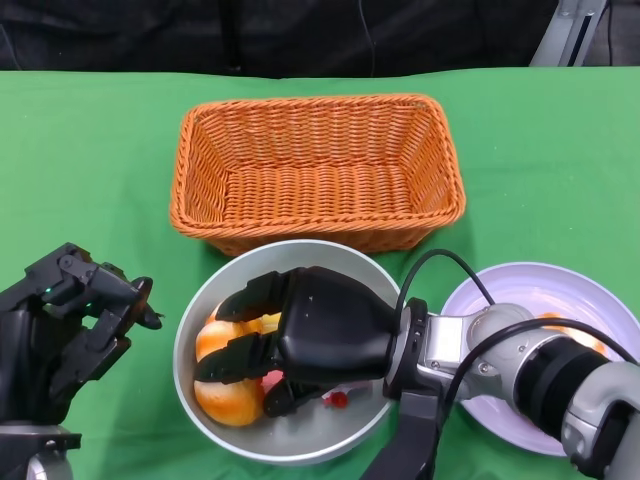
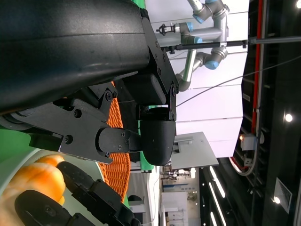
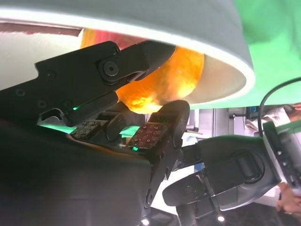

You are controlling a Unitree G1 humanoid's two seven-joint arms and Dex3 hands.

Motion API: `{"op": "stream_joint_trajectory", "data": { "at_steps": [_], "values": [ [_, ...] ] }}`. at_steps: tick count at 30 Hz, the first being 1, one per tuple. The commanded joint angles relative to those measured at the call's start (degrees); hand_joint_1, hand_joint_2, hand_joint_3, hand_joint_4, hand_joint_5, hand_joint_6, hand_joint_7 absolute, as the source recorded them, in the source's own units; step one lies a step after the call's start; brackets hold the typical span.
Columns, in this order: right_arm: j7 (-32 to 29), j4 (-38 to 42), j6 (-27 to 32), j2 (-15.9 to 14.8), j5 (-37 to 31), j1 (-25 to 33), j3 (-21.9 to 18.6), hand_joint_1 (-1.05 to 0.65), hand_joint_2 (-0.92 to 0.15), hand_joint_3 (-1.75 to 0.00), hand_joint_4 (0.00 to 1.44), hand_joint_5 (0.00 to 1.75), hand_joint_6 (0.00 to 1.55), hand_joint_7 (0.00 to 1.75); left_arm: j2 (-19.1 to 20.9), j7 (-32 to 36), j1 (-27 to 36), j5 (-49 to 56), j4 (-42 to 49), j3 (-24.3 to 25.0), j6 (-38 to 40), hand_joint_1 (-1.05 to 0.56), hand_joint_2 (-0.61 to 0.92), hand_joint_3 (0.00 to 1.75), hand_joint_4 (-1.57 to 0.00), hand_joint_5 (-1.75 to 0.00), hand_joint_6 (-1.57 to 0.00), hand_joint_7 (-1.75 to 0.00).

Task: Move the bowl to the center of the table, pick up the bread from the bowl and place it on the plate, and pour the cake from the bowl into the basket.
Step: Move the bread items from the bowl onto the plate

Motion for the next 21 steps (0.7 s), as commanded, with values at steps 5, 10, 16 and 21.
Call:
{"op": "stream_joint_trajectory", "data": {
  "at_steps": [5,10,16,21],
  "values": [
    [-1.6,1.1,-0.1,0.2,-0.9,2.5,0.4,-0.41,-0.84,0.0,0.81,1.14,1.0,0.0,1.1,-0.7,0.2,-0.6,0.2,0.2,-1.0,-0.12,0.91,0.35,-0.79,-1.64,-0.89,-1.2],
    [-3.1,1.7,-0.5,0.6,-1.0,2.8,0.4,-0.43,-0.8,0.0,0.75,1.27,0.99,0.0,1.3,-1.2,0.1,-0.9,0.8,0.4,-1.4,-0.11,0.91,0.36,-0.8,-1.61,-0.89,-1.18],
    [-4.0,1.9,-0.7,0.4,-0.8,3.1,0.1,-0.43,-0.8,0.0,0.72,1.29,0.95,0.0,1.5,-0.8,-0.2,-0.3,1.8,0.6,-2.3,-0.13,0.9,0.38,-0.78,-1.62,-0.88,-1.2],
    [-4.7,1.9,-1.0,0.3,-0.5,3.3,-0.3,-0.42,-0.78,0.0,0.74,1.24,0.98,0.01,1.5,-0.5,-0.3,0.3,2.2,0.6,-2.9,-0.13,0.9,0.38,-0.79,-1.62,-0.87,-1.21]
  ]
}}
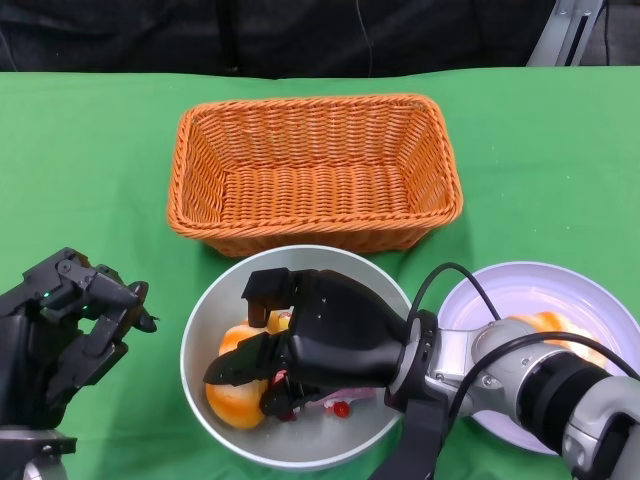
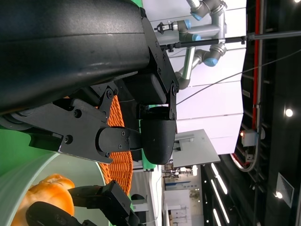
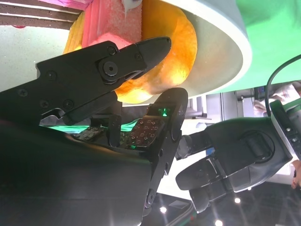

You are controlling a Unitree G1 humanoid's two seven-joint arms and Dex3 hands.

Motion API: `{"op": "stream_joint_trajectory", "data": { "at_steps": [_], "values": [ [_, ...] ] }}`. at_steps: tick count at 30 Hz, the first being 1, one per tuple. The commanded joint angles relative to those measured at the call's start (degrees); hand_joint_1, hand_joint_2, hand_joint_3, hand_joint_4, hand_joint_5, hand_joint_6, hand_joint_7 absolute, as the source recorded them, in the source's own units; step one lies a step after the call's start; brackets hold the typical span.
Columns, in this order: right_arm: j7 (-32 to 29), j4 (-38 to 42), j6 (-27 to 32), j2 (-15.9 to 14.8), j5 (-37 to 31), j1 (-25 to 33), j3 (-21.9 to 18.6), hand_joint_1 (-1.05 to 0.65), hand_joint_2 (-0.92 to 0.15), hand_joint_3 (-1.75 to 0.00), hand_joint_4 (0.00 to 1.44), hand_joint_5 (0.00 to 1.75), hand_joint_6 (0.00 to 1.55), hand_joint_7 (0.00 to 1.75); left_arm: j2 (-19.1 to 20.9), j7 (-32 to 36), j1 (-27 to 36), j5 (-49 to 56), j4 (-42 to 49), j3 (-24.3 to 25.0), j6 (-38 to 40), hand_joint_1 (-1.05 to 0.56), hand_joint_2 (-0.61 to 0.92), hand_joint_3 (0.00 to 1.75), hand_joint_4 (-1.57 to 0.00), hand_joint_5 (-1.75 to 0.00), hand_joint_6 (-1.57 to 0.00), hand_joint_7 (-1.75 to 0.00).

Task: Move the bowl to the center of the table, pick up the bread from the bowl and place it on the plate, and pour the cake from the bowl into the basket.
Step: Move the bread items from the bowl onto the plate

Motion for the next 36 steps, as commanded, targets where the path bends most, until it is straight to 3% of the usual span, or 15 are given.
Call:
{"op": "stream_joint_trajectory", "data": {
  "at_steps": [1,6,8,11,17,21,22,25,26,31,34,36],
  "values": [
    [0.9,0.5,-0.7,-0.7,-0.6,1.6,0.5,-0.42,-0.78,0.0,0.75,1.21,0.98,0.01,1.0,0.5,-0.2,0.2,0.6,0.3,-1.2,-0.13,0.9,0.38,-0.79,-1.62,-0.87,-1.21],
    [-2.1,0.6,-0.9,-1.4,-0.6,1.4,0.0,-0.35,-0.79,-0.01,0.81,1.11,1.2,0.07,1.0,1.0,-0.1,0.9,0.7,0.3,-1.7,-0.15,0.87,0.4,-0.79,-1.62,-0.86,-1.22],
    [-2.1,0.7,-1.0,-1.8,-0.6,1.1,-0.1,-0.34,-0.79,0.0,0.79,1.15,1.24,0.06,1.0,1.0,-0.1,0.8,0.8,0.3,-1.7,-0.15,0.87,0.41,-0.79,-1.62,-0.86,-1.22],
    [-1.0,0.4,-1.7,-3.0,0.2,0.8,-0.9,-0.33,-0.82,0.0,0.82,1.03,1.24,0.03,1.2,0.7,-0.1,0.6,0.9,0.3,-1.8,-0.13,0.85,0.48,-0.78,-1.63,-0.85,-1.23],
    [-2.9,-0.2,-3.5,-4.9,0.4,0.6,-2.5,-0.35,-0.87,0.0,0.75,1.41,1.3,0.04,1.2,1.8,0.2,0.8,0.3,0.3,-0.7,-0.11,0.8,0.58,-0.81,-1.61,-0.87,-1.23],
    [-4.2,-1.1,-4.9,-6.0,0.9,0.8,-3.9,-0.33,-0.89,-0.01,0.74,1.51,1.31,0.08,1.4,1.6,0.3,0.5,0.1,0.1,-0.1,-0.1,0.76,0.66,-0.82,-1.59,-0.87,-1.2],
    [-4.2,-1.3,-5.2,-6.2,1.0,0.9,-4.2,-0.32,-0.91,-0.01,0.73,1.53,1.27,0.19,1.5,1.7,0.4,0.5,0.1,0.1,-0.1,-0.1,0.75,0.66,-0.82,-1.59,-0.87,-1.2],
    [-3.6,-1.9,-6.8,-6.8,1.8,1.1,-5.5,-0.29,-0.92,-0.04,0.71,1.6,0.87,0.99,1.5,1.3,0.3,0.1,0.2,0.2,-0.1,-0.1,0.74,0.68,-0.82,-1.59,-0.88,-1.19],
    [-3.3,-2.5,-7.4,-7.2,2.2,1.4,-6.1,-0.28,-0.92,-0.05,0.71,1.61,0.81,1.09,1.4,1.6,0.4,0.3,0.0,0.1,0.2,-0.09,0.74,0.68,-0.82,-1.59,-0.88,-1.18],
    [-2.3,-6.0,-9.3,-9.0,4.3,3.0,-9.2,-0.23,-0.92,-0.06,0.69,1.74,0.66,1.5,1.4,2.4,0.6,0.6,-0.5,0.0,0.7,-0.09,0.73,0.7,-0.84,-1.55,-0.89,-1.16],
    [0.4,-8.0,-10.5,-10.0,6.0,3.8,-11.1,-0.22,-0.92,-0.09,0.67,1.73,0.62,1.53,1.7,2.3,0.5,0.8,-0.1,0.0,0.6,-0.09,0.72,0.73,-0.82,-1.59,-0.88,-1.19],
    [1.3,-9.2,-11.0,-10.5,6.4,4.2,-12.2,-0.22,-0.92,-0.09,0.68,1.67,0.67,1.41,1.8,2.4,0.4,1.0,0.2,0.0,0.5,-0.09,0.72,0.74,-0.82,-1.6,-0.88,-1.2]
  ]
}}
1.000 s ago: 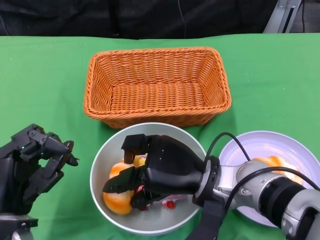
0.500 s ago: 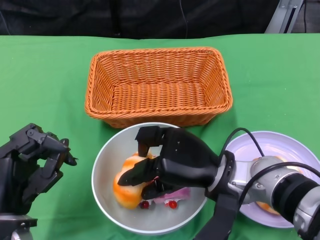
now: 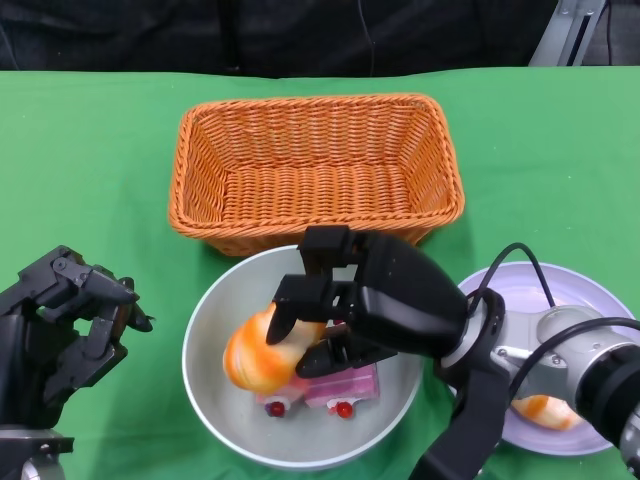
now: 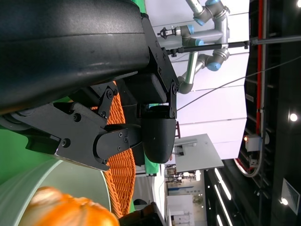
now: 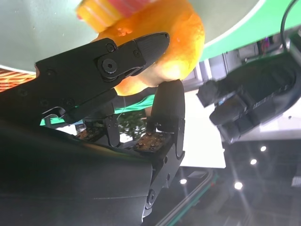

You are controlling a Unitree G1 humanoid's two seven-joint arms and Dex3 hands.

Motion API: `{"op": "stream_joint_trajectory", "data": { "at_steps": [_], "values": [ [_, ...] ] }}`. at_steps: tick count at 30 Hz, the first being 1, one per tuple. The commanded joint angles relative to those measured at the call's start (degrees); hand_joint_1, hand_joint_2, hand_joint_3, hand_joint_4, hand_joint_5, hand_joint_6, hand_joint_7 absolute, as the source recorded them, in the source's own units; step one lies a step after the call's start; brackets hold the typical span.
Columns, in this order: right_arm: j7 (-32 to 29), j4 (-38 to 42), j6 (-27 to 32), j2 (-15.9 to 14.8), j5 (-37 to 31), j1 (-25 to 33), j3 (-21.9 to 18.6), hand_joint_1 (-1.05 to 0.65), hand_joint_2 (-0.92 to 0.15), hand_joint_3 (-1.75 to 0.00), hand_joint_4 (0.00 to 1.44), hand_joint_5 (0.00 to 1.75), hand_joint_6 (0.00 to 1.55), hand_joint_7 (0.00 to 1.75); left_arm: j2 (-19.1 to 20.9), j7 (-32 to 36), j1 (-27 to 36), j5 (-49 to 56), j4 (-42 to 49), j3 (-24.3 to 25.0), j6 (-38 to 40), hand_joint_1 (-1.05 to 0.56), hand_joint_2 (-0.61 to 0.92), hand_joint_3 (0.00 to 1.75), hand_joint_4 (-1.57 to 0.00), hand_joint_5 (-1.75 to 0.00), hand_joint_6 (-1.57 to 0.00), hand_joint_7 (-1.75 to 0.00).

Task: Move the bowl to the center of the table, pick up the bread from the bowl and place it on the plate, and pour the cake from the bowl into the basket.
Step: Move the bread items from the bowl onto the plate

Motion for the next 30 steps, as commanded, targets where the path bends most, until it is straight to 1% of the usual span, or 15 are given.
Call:
{"op": "stream_joint_trajectory", "data": {
  "at_steps": [1,3,12,13,14,16,17,19,21,22,23,25,30],
  "values": [
    [1.2,-2.0,-1.0,-1.4,1.3,1.1,-2.1,-0.22,-0.92,-0.08,0.7,1.63,0.71,1.33,1.3,0.5,0.3,0.5,0.1,0.1,0.1,-0.1,0.71,0.75,-0.82,-1.6,-0.88,-1.21],
    [1.4,-2.5,-1.2,-1.4,1.3,1.4,-2.8,-0.22,-0.92,-0.07,0.71,1.62,0.74,1.29,1.3,0.8,0.3,0.6,0.2,0.1,0.4,-0.1,0.71,0.75,-0.82,-1.6,-0.88,-1.21],
    [1.9,-3.9,-2.5,-1.5,1.3,3.1,-4.8,-0.23,-0.92,-0.06,0.7,1.64,0.72,1.34,1.0,1.1,0.1,0.9,0.7,0.2,0.3,-0.09,0.71,0.74,-0.84,-1.57,-0.9,-1.18],
    [2.2,-4.0,-2.8,-1.6,1.5,3.1,-5.1,-0.24,-0.92,-0.07,0.71,1.61,0.73,1.28,1.1,1.1,0.0,1.1,0.9,0.2,0.2,-0.08,0.71,0.74,-0.84,-1.57,-0.9,-1.18],
    [2.4,-4.3,-3.0,-1.7,1.6,3.1,-5.5,-0.24,-0.92,-0.06,0.73,1.55,0.76,1.16,1.2,1.2,0.0,1.2,1.0,0.2,0.1,-0.09,0.72,0.74,-0.84,-1.57,-0.89,-1.18],
    [3.2,-5.1,-3.4,-1.9,2.1,3.4,-6.4,-0.24,-0.92,-0.05,0.76,1.47,0.82,1.02,1.2,1.3,0.0,1.3,1.1,0.2,0.0,-0.09,0.72,0.73,-0.83,-1.57,-0.89,-1.18],
    [3.6,-5.4,-3.5,-1.9,2.3,3.6,-6.8,-0.24,-0.91,-0.04,0.79,1.41,0.87,0.92,1.2,1.2,0.0,1.3,1.1,0.2,0.0,-0.09,0.72,0.73,-0.83,-1.57,-0.89,-1.19],
    [5.0,-6.5,-4.0,-2.1,3.6,4.3,-7.9,-0.23,-0.9,-0.02,0.81,1.36,0.91,0.82,1.2,1.3,0.0,1.4,1.2,0.3,0.0,-0.09,0.72,0.74,-0.83,-1.57,-0.89,-1.19],
    [6.7,-8.0,-4.3,-2.4,5.0,5.4,-9.1,-0.22,-0.89,-0.01,0.81,1.38,0.94,0.79,1.3,1.5,-0.1,1.6,1.5,0.4,-0.2,-0.09,0.71,0.74,-0.83,-1.57,-0.89,-1.2],
    [7.4,-8.8,-4.3,-2.6,5.7,6.0,-9.8,-0.21,-0.9,-0.01,0.79,1.43,0.92,0.84,1.3,1.3,-0.3,1.3,1.7,0.4,-0.2,-0.09,0.71,0.75,-0.84,-1.58,-0.89,-1.2],
    [8.0,-9.5,-4.3,-2.7,6.1,6.5,-10.3,-0.2,-0.9,-0.01,0.78,1.49,0.87,0.97,1.3,1.1,-0.4,1.1,1.8,0.4,-0.2,-0.09,0.71,0.75,-0.84,-1.58,-0.89,-1.2],
    [8.4,-10.3,-5.1,-3.1,7.0,7.6,-11.6,-0.19,-0.91,-0.02,0.77,1.52,0.83,1.05,1.4,1.2,-0.5,1.1,2.1,0.5,-0.1,-0.09,0.7,0.76,-0.83,-1.58,-0.89,-1.2],
    [8.7,-12.2,-6.4,-4.1,7.8,9.6,-14.5,-0.2,-0.92,-0.07,0.77,1.5,0.8,1.08,1.6,1.4,-0.6,1.2,2.5,0.4,0.3,-0.1,0.68,0.78,-0.83,-1.6,-0.88,-1.22]
  ]
}}
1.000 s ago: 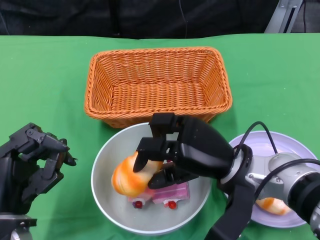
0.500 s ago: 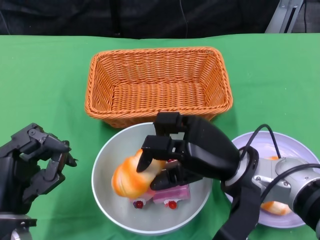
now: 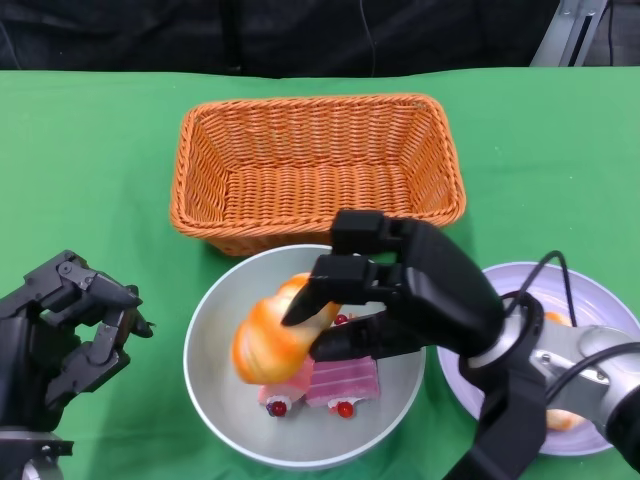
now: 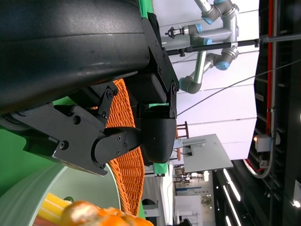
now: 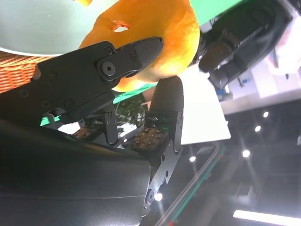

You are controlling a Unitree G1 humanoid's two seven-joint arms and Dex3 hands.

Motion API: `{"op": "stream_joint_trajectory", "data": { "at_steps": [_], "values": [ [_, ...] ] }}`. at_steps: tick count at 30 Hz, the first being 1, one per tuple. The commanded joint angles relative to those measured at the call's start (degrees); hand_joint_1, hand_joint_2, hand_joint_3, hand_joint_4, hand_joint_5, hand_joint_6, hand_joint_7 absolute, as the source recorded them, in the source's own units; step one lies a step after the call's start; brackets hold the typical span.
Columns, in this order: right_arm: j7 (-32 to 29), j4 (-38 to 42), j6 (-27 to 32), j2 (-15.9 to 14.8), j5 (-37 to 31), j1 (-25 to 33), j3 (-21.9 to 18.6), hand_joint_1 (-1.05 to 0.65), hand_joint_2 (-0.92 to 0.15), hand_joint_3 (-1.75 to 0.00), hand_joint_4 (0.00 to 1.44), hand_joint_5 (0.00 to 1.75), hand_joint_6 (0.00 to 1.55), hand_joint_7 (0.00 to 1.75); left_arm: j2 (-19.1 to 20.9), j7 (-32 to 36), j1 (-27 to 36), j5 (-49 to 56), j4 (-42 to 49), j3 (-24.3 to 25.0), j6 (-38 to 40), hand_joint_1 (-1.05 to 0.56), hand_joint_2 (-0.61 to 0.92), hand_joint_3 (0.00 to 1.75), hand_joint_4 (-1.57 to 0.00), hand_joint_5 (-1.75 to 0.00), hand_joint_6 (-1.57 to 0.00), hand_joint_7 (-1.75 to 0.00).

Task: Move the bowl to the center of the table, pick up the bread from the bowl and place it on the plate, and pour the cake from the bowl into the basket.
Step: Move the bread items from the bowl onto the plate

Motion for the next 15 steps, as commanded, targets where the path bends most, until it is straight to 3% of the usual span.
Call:
{"op": "stream_joint_trajectory", "data": {
  "at_steps": [1,11,15],
  "values": [
    [1.3,-2.3,-1.2,-1.7,1.7,1.5,-2.4,-0.2,-0.92,-0.07,0.77,1.48,0.8,1.07,1.0,0.5,-0.3,-0.1,0.7,0.3,0.1,-0.1,0.68,0.79,-0.83,-1.59,-0.88,-1.22],
    [6.0,-5.6,-2.7,-2.1,4.6,4.0,-6.4,-0.23,-0.91,-0.03,0.85,1.35,0.86,0.91,1.1,0.9,-0.4,0.6,1.6,0.2,-0.5,-0.09,0.7,0.75,-0.85,-1.55,-0.9,-1.19],
    [9.1,-7.9,-2.4,-1.8,7.0,5.3,-8.2,-0.23,-0.92,-0.07,0.83,1.37,0.85,0.93,1.2,1.2,-0.5,1.3,2.1,0.3,-1.3,-0.1,0.72,0.72,-0.85,-1.54,-0.9,-1.19]
  ]
}}
